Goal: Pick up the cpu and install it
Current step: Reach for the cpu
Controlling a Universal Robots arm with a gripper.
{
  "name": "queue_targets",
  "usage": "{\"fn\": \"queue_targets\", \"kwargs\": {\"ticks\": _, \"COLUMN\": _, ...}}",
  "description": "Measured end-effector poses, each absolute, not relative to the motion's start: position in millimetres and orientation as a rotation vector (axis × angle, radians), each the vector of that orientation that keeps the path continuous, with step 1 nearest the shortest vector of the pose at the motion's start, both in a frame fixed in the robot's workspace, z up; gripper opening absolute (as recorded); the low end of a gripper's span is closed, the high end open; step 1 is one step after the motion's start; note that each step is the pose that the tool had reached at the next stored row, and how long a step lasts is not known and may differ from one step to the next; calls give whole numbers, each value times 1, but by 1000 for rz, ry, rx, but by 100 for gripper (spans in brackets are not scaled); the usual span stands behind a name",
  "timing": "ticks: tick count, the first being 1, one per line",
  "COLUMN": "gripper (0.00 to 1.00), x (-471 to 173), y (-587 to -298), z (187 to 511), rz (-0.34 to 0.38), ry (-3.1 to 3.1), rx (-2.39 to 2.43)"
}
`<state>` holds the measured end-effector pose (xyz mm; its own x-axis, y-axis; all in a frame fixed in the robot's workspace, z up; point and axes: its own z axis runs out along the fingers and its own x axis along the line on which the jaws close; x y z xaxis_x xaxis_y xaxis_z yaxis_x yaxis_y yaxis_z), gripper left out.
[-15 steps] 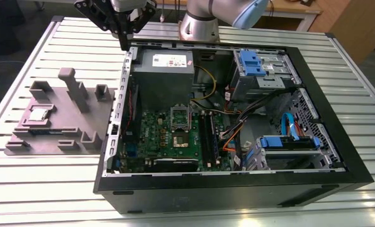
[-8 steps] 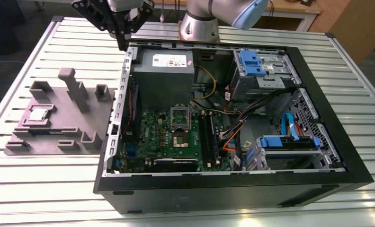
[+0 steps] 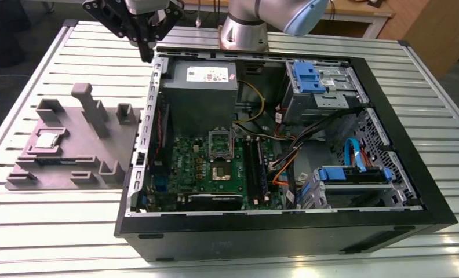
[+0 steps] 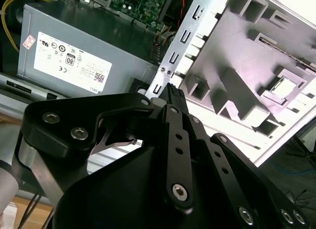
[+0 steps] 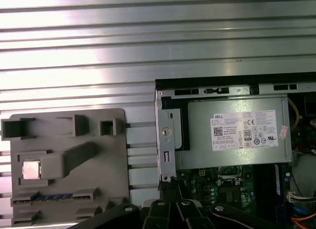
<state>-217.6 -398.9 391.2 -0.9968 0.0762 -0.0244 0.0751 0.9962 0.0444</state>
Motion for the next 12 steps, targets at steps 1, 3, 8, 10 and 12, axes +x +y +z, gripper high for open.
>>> {"fn": "queue_targets", "kwargs": {"ticks": 1, "gripper": 10, "x": -218, "y": -399, "z": 391, "rz": 68, "ry": 3112, "rx": 118}}
{"fn": "queue_targets", "kwargs": {"ticks": 3, "gripper": 10, "x": -220, "y": -399, "z": 391, "rz": 68, "ry": 3112, "rx": 118}}
{"fn": "queue_targets", "kwargs": {"ticks": 8, "gripper": 10, "x": -223, "y": -399, "z": 391, "rz": 68, "ry": 3112, "rx": 118}}
{"fn": "queue_targets", "kwargs": {"ticks": 10, "gripper": 10, "x": -225, "y": -399, "z": 391, "rz": 68, "ry": 3113, "rx": 118}}
{"fn": "queue_targets", "kwargs": {"ticks": 12, "gripper": 10, "x": -226, "y": -399, "z": 391, "rz": 68, "ry": 3112, "rx": 118}}
